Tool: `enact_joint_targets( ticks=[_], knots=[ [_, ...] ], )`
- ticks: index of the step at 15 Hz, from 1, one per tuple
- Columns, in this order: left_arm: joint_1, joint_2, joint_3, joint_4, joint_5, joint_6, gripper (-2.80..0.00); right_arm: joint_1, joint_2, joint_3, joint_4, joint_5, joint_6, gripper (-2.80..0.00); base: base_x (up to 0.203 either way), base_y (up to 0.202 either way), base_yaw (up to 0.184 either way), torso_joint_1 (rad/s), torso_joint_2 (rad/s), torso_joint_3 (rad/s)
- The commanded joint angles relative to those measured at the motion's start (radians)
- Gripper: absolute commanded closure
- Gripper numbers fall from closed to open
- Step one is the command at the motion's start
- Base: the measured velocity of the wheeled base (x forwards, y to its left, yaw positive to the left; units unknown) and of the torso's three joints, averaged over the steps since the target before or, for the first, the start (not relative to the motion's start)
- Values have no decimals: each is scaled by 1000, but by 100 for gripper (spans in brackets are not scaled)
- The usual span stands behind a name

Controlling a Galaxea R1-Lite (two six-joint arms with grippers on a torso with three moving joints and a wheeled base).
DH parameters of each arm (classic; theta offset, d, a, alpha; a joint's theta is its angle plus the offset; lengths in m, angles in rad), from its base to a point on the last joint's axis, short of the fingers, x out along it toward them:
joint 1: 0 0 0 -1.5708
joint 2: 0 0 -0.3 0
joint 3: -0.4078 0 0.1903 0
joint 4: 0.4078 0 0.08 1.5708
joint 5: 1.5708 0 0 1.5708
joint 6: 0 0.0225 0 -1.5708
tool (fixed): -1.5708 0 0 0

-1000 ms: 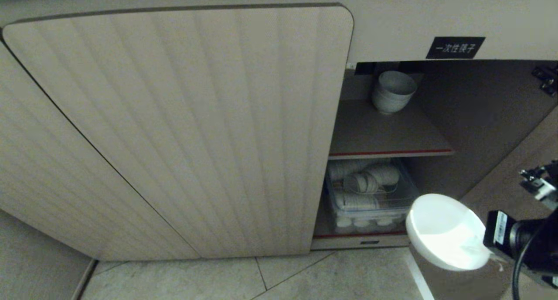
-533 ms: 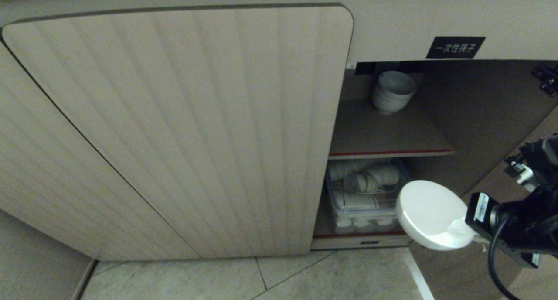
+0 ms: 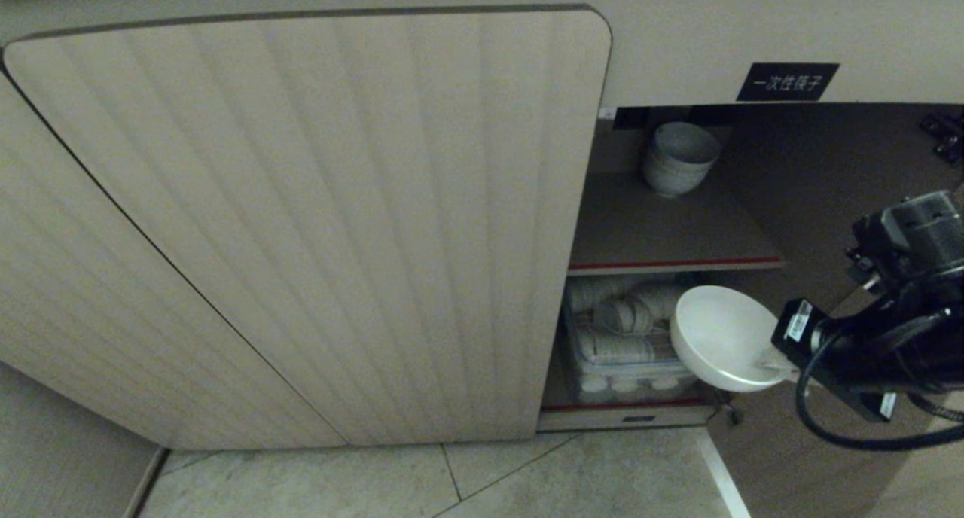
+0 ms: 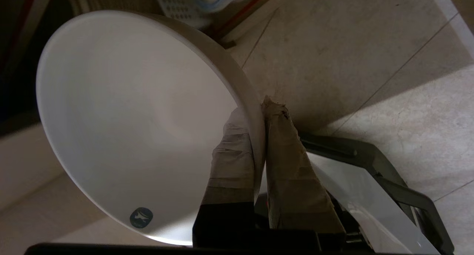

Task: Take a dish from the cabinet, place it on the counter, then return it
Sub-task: Put it back into the cabinet

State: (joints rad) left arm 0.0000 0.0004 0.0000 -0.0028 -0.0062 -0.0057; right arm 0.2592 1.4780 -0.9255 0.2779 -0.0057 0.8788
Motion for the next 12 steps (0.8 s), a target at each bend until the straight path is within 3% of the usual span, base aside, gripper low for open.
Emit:
enact_joint_targets(
  ticks=[1, 12],
  knots=[
    [0, 0, 0, 0, 0, 0, 0, -21, 48, -37, 1, 0, 6, 0, 0, 0, 0, 0, 0, 0],
    [0, 0, 0, 0, 0, 0, 0, -37, 140, -177, 2, -3, 23, 0, 0, 0, 0, 0, 0, 0]
  ],
)
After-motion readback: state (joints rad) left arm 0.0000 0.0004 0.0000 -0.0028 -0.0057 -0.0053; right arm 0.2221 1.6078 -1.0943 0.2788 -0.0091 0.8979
